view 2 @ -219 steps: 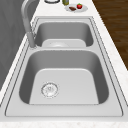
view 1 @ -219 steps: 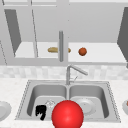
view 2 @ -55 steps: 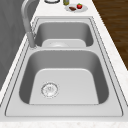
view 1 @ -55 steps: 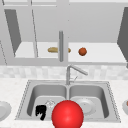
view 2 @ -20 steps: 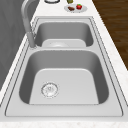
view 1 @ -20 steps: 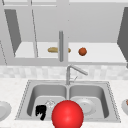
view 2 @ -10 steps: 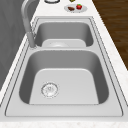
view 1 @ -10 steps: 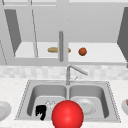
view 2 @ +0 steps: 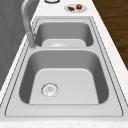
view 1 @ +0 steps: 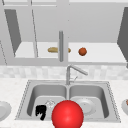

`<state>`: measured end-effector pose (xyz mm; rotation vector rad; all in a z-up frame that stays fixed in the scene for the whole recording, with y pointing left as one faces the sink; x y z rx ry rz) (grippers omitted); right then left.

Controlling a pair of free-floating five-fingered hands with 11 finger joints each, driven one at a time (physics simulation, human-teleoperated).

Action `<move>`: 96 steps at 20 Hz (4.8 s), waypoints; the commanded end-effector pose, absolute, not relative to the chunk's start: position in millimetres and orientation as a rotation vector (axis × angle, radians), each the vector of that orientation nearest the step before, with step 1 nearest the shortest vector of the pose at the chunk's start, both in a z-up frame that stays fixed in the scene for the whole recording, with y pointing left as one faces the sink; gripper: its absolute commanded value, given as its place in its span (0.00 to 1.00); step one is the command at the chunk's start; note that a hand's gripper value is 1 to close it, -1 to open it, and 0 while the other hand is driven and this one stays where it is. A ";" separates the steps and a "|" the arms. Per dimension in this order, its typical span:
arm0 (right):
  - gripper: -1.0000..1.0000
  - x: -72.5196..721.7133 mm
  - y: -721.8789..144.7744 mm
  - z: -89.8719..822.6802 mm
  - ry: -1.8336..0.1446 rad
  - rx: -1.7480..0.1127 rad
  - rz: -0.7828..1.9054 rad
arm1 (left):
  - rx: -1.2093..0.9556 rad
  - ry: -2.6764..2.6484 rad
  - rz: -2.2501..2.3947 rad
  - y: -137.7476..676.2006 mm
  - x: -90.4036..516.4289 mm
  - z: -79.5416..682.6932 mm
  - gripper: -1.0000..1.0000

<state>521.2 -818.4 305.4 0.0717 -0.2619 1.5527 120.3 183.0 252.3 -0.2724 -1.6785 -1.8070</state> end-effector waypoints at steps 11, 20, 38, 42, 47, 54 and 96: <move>1.00 524.2 -792.2 326.6 -0.276 0.030 1.539 | -0.272 -1.679 -1.807 183.0 120.3 252.3 0.50; 1.00 524.0 -781.2 336.1 -0.195 0.022 1.556 | -0.272 -1.679 -1.807 183.0 120.3 252.3 0.50; 1.00 529.2 -701.1 414.6 -0.213 -0.079 1.556 | -0.272 -1.679 -1.807 183.0 120.3 252.3 0.50; 1.00 522.3 -679.7 422.2 -0.239 -0.068 1.551 | -0.272 -1.679 -1.807 183.0 120.3 252.3 0.50; 1.00 511.9 -658.1 429.1 -0.305 -0.051 1.544 | -0.272 -1.679 -1.807 183.0 120.3 252.3 0.50; 1.00 493.0 -623.3 439.1 -0.369 -0.040 1.525 | -0.272 -1.679 -1.807 183.0 120.3 252.3 0.50; 1.00 413.6 -509.1 447.6 -0.619 -0.001 1.429 | -0.272 -1.679 -1.807 183.0 120.3 252.3 0.50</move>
